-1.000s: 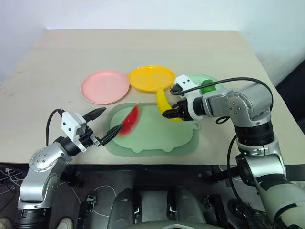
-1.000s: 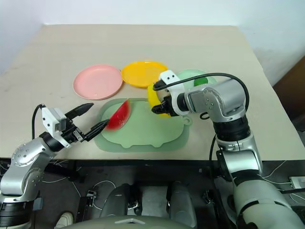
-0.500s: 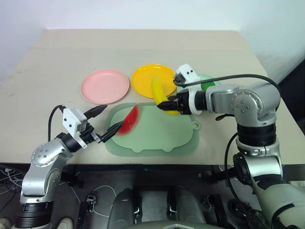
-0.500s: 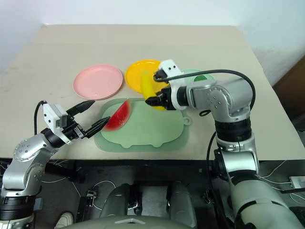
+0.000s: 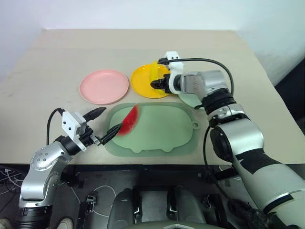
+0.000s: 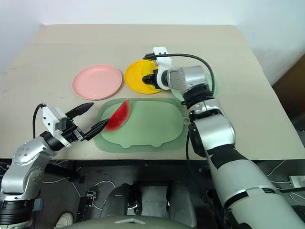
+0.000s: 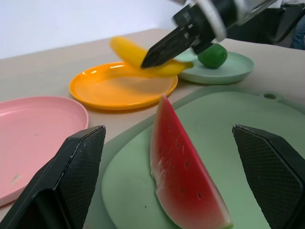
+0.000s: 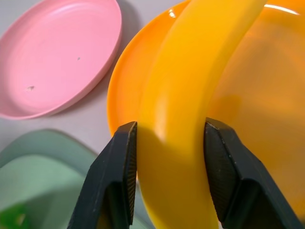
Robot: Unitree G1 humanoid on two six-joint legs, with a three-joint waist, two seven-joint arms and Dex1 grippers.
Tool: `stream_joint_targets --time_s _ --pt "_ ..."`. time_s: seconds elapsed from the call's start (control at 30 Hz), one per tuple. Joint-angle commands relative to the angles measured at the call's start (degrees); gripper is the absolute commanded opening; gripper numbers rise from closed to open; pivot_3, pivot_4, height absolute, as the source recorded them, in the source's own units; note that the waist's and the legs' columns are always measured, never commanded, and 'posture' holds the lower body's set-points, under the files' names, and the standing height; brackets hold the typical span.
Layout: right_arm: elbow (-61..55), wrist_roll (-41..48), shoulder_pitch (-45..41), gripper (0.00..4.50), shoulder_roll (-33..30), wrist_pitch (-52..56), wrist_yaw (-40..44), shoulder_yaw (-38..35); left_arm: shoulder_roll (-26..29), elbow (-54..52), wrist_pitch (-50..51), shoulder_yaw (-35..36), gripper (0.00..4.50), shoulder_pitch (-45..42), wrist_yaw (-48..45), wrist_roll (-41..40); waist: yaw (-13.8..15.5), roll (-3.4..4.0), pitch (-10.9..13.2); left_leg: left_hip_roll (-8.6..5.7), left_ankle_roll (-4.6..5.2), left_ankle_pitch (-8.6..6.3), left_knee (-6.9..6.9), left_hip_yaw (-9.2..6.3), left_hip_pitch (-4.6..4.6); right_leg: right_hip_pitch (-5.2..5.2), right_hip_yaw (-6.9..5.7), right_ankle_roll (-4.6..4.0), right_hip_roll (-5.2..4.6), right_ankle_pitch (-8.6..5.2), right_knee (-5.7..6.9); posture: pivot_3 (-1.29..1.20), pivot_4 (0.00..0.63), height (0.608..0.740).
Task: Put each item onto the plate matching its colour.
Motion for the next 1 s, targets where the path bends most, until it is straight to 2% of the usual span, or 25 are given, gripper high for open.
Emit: stream_joint_targets --time_s 0.03,0.1,0.37,0.4,0.57,0.67,0.7,0.8,0.9,1.0 --pt "4.92 -2.89 -3.04 1.63 1.44 -7.15 -1.91 -1.52 0.07 -2.84 -0.39 1.10 4.50 0.81 0.93 0.10 0.01 0.00 0.00 0.00 0.00 0.00 0.00 -0.01 0.00 0.00 0.00 0.00 0.00 0.00 0.00 0.00 0.150 0.695" --pt "6.40 -3.91 -3.60 1.63 2.02 -9.04 -1.91 -1.87 0.16 -3.46 -0.37 1.47 4.50 1.57 1.28 -0.05 -0.05 0.00 0.00 0.00 0.00 0.00 0.01 -0.02 0.00 0.00 0.00 0.00 0.00 0.00 0.02 0.00 0.150 0.695" --pt "7.34 -5.32 -5.40 4.30 2.10 -12.52 -1.05 -4.88 0.24 -4.83 -0.43 1.98 4.50 3.29 2.29 -0.51 -0.05 0.01 0.01 0.02 0.00 0.00 0.01 -0.15 0.00 -0.02 0.02 0.00 0.01 0.00 0.04 0.00 0.150 0.695" --pt "6.87 -5.34 -5.55 4.48 1.84 -12.41 -0.01 -5.11 0.27 -4.89 -0.42 1.99 4.50 3.34 2.38 -0.54 -0.05 0.01 0.01 0.02 0.00 0.00 0.02 -0.17 0.00 -0.01 0.02 0.00 0.01 0.00 0.04 0.00 0.150 0.695" --pt "-0.90 -5.24 -2.95 4.48 0.16 -11.55 7.89 -4.24 0.57 -6.01 0.78 2.24 4.50 2.78 3.97 -0.78 0.00 0.01 0.00 0.02 0.00 0.00 0.02 -0.17 0.00 -0.01 0.02 0.00 0.00 0.00 0.04 0.00 0.150 0.695" --pt "-14.44 -3.52 3.18 4.48 -0.85 -5.62 11.30 -3.60 0.81 -7.22 2.29 2.43 4.50 2.28 5.09 -1.35 0.15 0.00 0.00 0.02 0.00 0.00 0.03 -0.24 -0.01 0.02 0.01 0.00 -0.01 0.00 0.01 0.00 0.150 0.695" --pt "-22.26 -2.64 7.00 4.48 -1.57 -1.81 12.20 -2.79 0.94 -8.04 3.73 2.45 4.50 1.74 5.99 -1.86 0.15 -0.01 -0.01 0.02 0.00 0.00 0.03 -0.26 -0.01 0.03 0.00 0.00 -0.01 0.00 0.01 0.00 0.150 0.695" --pt "-42.34 -0.71 16.91 4.48 -3.46 7.15 12.99 -0.56 2.18 -11.03 10.84 2.33 4.50 -0.05 9.01 -4.64 0.38 -0.02 -0.02 0.03 0.00 0.00 0.06 -0.36 0.00 0.09 -0.05 0.00 -0.02 0.00 0.03 0.00 0.150 0.695" --pt "-56.68 1.67 24.01 4.48 -4.31 15.30 11.37 -0.11 3.11 -14.30 19.65 2.47 4.50 -3.41 14.19 -8.95 0.24 -0.01 -0.01 0.02 0.00 0.00 0.07 -0.36 0.01 0.10 -0.03 0.00 -0.03 0.00 0.04 0.00 0.150 0.695" --pt "-67.88 4.34 29.45 4.48 -5.43 22.32 10.16 -0.67 4.32 -15.90 27.28 0.71 4.50 -8.05 18.40 -9.93 0.29 -0.02 -0.02 0.01 -0.03 0.02 0.08 -0.40 0.05 0.11 -0.04 -0.01 -0.02 0.00 0.10 0.00 0.150 0.695"
